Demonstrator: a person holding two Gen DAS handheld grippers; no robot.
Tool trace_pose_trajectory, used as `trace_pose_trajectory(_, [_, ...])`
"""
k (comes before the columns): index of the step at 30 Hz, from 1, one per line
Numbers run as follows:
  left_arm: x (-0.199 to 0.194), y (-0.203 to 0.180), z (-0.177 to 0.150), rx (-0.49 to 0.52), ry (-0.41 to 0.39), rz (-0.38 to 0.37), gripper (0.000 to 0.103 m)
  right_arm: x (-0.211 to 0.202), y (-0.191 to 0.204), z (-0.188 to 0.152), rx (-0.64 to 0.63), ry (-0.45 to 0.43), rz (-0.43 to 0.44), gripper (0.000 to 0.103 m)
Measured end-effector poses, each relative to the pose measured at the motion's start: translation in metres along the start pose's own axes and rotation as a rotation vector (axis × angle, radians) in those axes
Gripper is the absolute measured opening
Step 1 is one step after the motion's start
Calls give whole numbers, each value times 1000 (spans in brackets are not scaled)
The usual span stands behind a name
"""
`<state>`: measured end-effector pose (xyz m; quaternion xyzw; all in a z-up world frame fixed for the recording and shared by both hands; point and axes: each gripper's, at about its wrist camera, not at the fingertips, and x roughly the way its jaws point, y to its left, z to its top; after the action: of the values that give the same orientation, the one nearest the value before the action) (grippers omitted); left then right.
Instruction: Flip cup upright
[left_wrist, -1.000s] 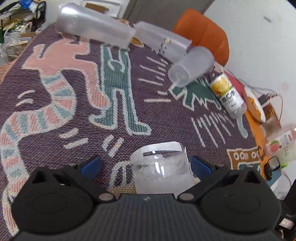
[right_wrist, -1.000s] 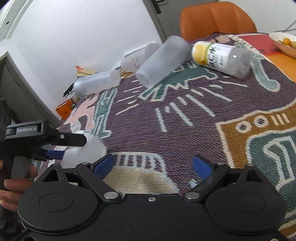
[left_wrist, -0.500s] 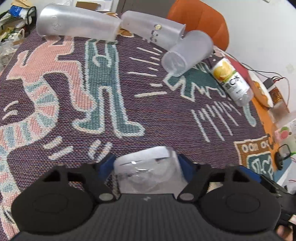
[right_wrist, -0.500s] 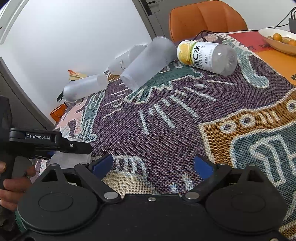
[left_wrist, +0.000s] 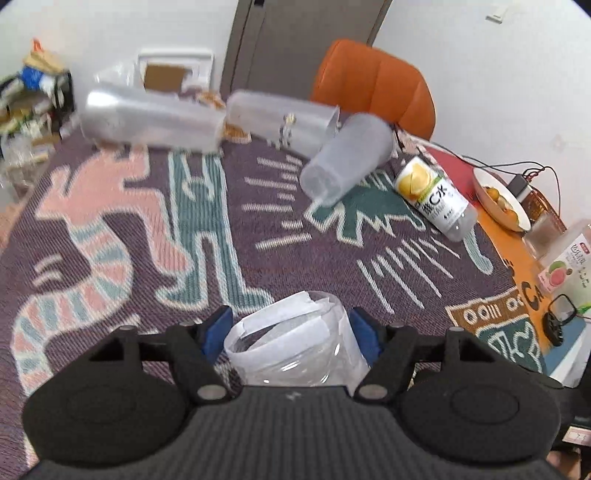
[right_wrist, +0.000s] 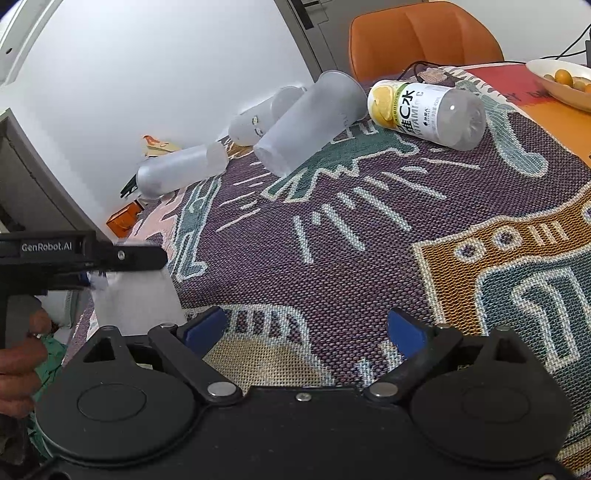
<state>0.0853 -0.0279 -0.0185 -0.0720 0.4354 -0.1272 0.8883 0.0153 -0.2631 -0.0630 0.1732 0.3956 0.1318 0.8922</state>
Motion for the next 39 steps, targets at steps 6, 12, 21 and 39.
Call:
trace_pose_trajectory(6, [-15,-15,-8,88,-106,84,69,-2,3,-3,-9,0,7,96])
trace_pose_trajectory(12, [-26,-28,-18,152,-217,143,69,-6,3,-3,-10,-5,6,96])
trace_pose_trajectory(21, [-18,-45,-35,249,-383,230,69,-12,4,-9,-21,-3,-1,96])
trace_pose_trajectory(39, [-16,-52,-58,231,-249,170,78,-29,2,-25,-15,-8,24,97])
